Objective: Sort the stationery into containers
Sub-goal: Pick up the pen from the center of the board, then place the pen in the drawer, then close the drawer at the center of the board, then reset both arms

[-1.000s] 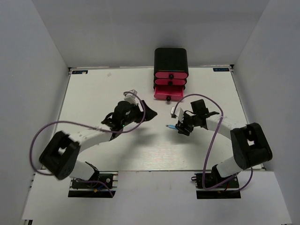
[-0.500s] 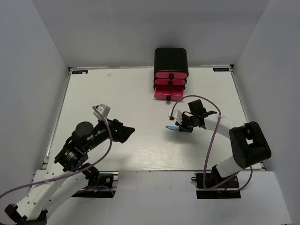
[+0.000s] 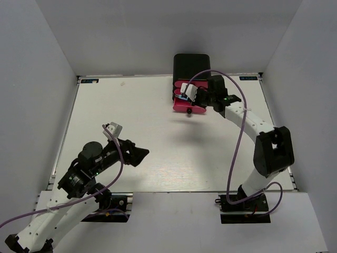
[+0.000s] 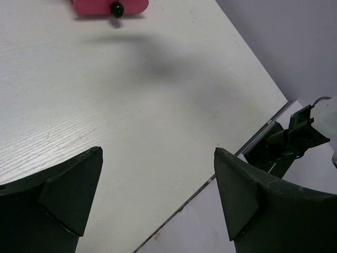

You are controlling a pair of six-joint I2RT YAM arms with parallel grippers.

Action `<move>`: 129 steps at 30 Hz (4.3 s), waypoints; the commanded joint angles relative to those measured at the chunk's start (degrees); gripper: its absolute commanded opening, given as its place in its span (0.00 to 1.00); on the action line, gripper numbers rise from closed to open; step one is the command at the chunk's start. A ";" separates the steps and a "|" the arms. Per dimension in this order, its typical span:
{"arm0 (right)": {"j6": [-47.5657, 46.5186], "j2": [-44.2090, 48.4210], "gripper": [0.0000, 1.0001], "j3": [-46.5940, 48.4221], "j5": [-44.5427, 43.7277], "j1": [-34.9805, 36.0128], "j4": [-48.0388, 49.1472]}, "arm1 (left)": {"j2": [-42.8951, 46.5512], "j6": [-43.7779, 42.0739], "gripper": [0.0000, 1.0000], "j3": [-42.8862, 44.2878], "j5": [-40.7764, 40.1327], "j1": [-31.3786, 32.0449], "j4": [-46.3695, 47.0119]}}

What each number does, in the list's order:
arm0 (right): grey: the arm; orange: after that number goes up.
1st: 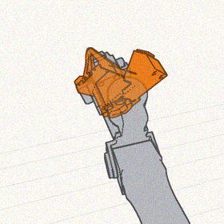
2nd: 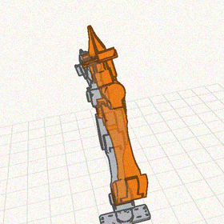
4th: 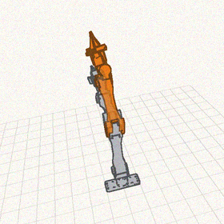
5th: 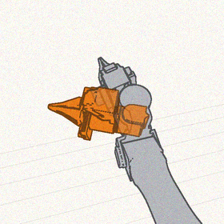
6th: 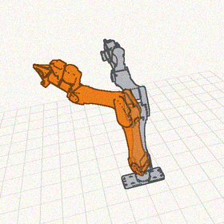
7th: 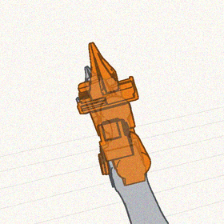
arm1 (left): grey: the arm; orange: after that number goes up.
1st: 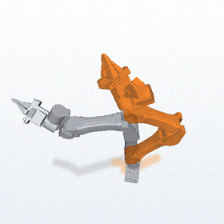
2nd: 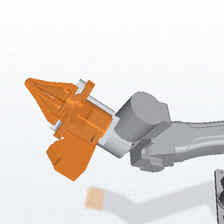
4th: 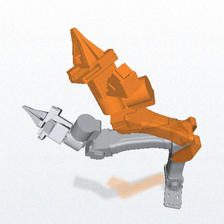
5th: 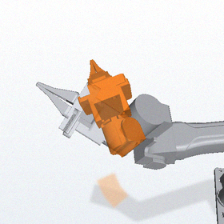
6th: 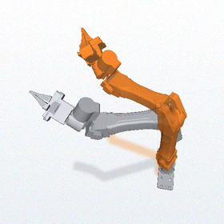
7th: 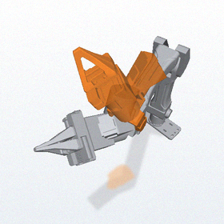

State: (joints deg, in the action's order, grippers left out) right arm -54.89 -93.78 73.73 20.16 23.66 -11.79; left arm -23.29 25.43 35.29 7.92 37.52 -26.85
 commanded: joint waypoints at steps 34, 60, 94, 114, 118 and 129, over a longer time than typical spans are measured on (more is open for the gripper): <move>10.62 -3.65 0.00 0.64 -6.99 -0.63 10.21 | -11.24 11.64 0.36 -5.74 -1.16 0.19 17.24; 45.31 23.28 0.36 -22.14 -4.26 -20.05 2.82 | -98.86 36.79 0.51 31.05 0.69 -1.13 61.22; 43.38 24.87 0.38 -24.43 -0.39 -21.90 4.15 | -111.45 37.23 0.35 50.32 -8.09 -1.66 58.58; 42.94 24.61 0.40 -24.69 -0.39 -21.99 4.32 | -118.65 40.58 0.42 61.49 -11.97 -1.66 57.78; 42.85 24.26 0.40 -24.78 -0.39 -22.17 4.32 | -115.67 41.10 0.44 54.83 -10.04 -1.66 61.03; 42.59 24.16 0.82 -25.22 4.71 -22.87 2.91 | -95.12 36.54 0.79 18.90 -0.02 -1.66 74.04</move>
State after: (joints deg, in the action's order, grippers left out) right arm -11.99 -69.91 48.93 21.87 1.10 -9.45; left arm -125.47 65.52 61.69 4.21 35.99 45.87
